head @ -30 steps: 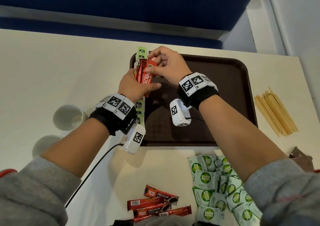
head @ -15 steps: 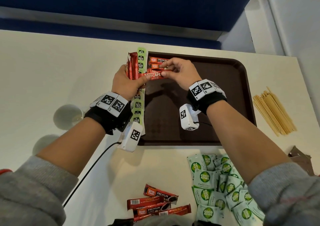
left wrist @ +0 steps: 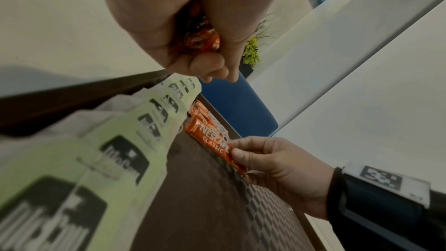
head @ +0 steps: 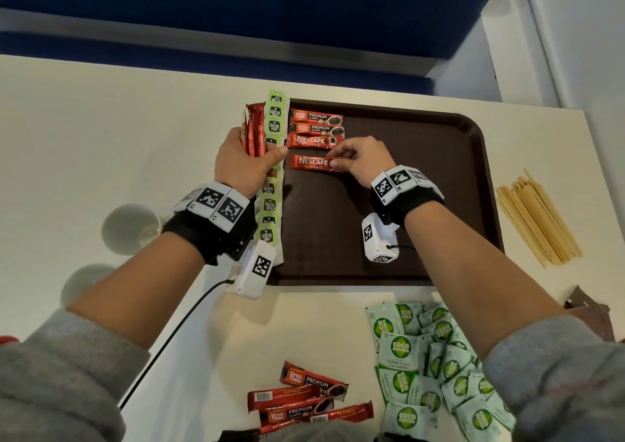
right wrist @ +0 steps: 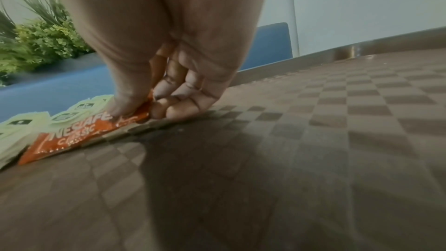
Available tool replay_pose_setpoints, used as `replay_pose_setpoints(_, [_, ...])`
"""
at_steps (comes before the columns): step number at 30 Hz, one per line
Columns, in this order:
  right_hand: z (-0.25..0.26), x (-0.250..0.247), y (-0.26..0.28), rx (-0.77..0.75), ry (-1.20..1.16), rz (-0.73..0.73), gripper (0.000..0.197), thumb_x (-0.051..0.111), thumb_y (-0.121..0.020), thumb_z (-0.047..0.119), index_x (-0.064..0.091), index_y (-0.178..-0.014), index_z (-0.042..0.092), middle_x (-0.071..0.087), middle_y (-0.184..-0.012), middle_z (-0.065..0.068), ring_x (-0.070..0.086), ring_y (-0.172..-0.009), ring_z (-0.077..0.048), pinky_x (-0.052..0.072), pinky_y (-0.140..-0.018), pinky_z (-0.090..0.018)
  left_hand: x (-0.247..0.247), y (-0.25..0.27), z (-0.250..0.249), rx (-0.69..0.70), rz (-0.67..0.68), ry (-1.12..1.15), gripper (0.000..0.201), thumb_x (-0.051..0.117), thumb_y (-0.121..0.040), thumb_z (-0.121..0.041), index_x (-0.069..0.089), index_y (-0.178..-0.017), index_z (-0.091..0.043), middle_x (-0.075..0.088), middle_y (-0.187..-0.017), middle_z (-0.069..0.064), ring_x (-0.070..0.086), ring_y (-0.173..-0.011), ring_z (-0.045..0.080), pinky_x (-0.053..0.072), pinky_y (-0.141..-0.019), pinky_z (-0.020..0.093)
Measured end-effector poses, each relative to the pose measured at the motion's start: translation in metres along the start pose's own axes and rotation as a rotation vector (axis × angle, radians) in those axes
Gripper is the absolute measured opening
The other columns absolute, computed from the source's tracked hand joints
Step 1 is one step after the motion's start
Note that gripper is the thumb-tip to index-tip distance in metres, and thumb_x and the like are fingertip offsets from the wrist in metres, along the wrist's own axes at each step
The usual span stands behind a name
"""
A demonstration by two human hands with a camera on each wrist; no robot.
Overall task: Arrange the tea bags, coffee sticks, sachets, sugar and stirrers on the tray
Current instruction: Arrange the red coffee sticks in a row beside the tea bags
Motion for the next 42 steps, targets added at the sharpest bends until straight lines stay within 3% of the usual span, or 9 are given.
replay_pose_setpoints(6, [0.004,0.001,-0.003,-0.020,0.046,-0.070,0.026,0.072,-0.080,0.019,0.068,-0.106,0.017,0.059,-0.096,0.001,0.054,-0.092,-0.011,0.046,-0.090,-0.028,0.001,0.002,0.000,-0.003,0.006,0.005,0.039,0.074,-0.081,-0.028,0.055,-0.109,-0.009,0.069,-0.095,0.005,0.064,-0.062,0.010,0.048,-0.050,0.021])
replay_pose_setpoints(9, [0.007,0.001,-0.004,-0.086,0.225,-0.115,0.033,0.073,-0.080,0.025,0.067,-0.112,0.019,0.055,-0.116,-0.004,0.046,-0.112,-0.019,0.037,-0.096,-0.031,0.000,0.002,0.000,-0.007,0.006,0.011,0.041,0.074,-0.081,-0.028,0.055,-0.111,-0.008,0.069,-0.097,0.005,0.064,-0.062,0.011,0.049,-0.051,0.022])
replay_pose_setpoints(11, [0.010,0.002,-0.005,-0.117,0.270,-0.116,0.031,0.072,-0.081,0.025,0.068,-0.110,0.019,0.054,-0.118,-0.004,0.044,-0.117,-0.021,0.035,-0.096,-0.030,0.000,0.002,0.000,-0.007,0.006,0.008,0.041,0.074,-0.081,-0.028,0.055,-0.112,-0.008,0.069,-0.097,0.005,0.064,-0.062,0.010,0.049,-0.050,0.021])
replay_pose_setpoints(15, [0.017,0.011,-0.009,-0.166,0.311,-0.081,0.026,0.073,-0.079,0.022,0.070,-0.106,0.019,0.056,-0.119,-0.003,0.046,-0.117,-0.019,0.041,-0.099,-0.032,0.001,0.002,0.000,-0.004,0.013,-0.002,0.040,0.074,-0.081,-0.028,0.056,-0.111,-0.008,0.069,-0.096,0.003,0.064,-0.061,0.009,0.047,-0.047,0.017])
replay_pose_setpoints(19, [0.020,0.015,-0.013,-0.175,0.312,-0.081,0.023,0.073,-0.080,0.021,0.072,-0.103,0.020,0.058,-0.114,-0.003,0.052,-0.110,-0.018,0.043,-0.094,-0.029,0.002,0.002,-0.001,0.000,0.012,-0.001,0.041,0.074,-0.081,-0.028,0.056,-0.112,-0.009,0.069,-0.096,0.003,0.064,-0.062,0.010,0.047,-0.048,0.019])
replay_pose_setpoints(32, [0.021,0.016,-0.018,-0.130,0.264,-0.122,0.024,0.070,-0.083,0.021,0.069,-0.106,0.016,0.058,-0.118,-0.006,0.057,-0.105,-0.019,0.046,-0.094,-0.030,0.002,0.000,0.002,-0.001,0.004,0.000,0.038,0.074,-0.080,-0.028,0.055,-0.108,-0.011,0.069,-0.095,0.003,0.064,-0.061,0.010,0.048,-0.051,0.020])
replay_pose_setpoints(42, [0.021,0.017,-0.016,-0.142,0.247,-0.121,0.022,0.070,-0.083,0.019,0.069,-0.105,0.014,0.060,-0.112,-0.005,0.057,-0.099,-0.016,0.043,-0.085,-0.021,0.005,0.003,-0.001,-0.006,0.033,-0.026,0.041,0.066,-0.086,-0.039,0.057,-0.114,-0.011,0.067,-0.088,-0.002,0.061,-0.055,0.005,0.047,-0.045,0.016])
Point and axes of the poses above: each hand's wrist, its own y-axis away from the middle knuckle, its own x-axis out of the palm, z = x × y, the point moved 1 cm from there along -y, towards the middle knuckle
